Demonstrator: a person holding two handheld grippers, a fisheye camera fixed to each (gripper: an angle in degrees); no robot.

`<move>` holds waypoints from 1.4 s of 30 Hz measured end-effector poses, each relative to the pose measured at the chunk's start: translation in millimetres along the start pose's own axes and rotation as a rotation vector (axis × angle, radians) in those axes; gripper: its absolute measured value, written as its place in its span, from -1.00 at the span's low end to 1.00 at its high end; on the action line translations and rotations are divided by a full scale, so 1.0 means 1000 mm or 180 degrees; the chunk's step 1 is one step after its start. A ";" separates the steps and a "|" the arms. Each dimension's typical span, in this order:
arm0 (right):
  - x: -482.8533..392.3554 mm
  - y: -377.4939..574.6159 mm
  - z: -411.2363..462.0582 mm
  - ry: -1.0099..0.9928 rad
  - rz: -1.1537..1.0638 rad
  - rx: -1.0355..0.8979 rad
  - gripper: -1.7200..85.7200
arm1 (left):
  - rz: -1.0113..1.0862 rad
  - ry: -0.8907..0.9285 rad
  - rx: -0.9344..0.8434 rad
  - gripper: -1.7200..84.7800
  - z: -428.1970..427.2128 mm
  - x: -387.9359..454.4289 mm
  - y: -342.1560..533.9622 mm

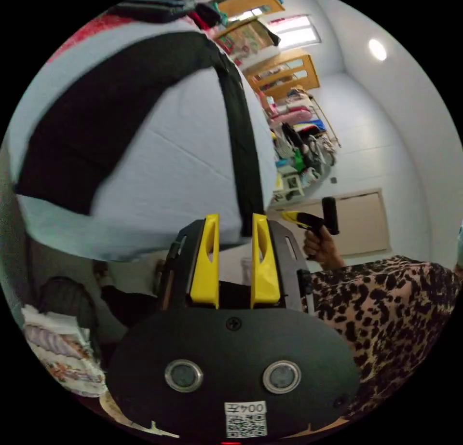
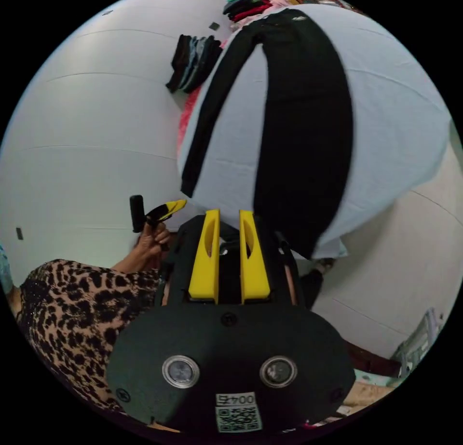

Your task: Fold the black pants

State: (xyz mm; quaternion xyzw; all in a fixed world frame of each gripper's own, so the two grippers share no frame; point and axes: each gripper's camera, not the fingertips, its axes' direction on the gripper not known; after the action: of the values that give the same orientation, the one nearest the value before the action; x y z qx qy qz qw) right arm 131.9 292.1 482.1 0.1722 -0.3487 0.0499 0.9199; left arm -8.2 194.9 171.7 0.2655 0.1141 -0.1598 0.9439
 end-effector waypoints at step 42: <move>-0.150 -0.019 -0.001 0.0371 -0.0171 0.0413 -0.97 | 0.1046 -0.0983 -0.0469 -0.80 -0.008 0.086 -0.027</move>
State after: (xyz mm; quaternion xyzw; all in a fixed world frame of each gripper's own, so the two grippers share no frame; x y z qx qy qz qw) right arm 23.7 278.8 376.8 0.2376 -0.2858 0.0576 0.9266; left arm 60.6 156.1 126.5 0.1833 -0.0651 -0.0339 0.9803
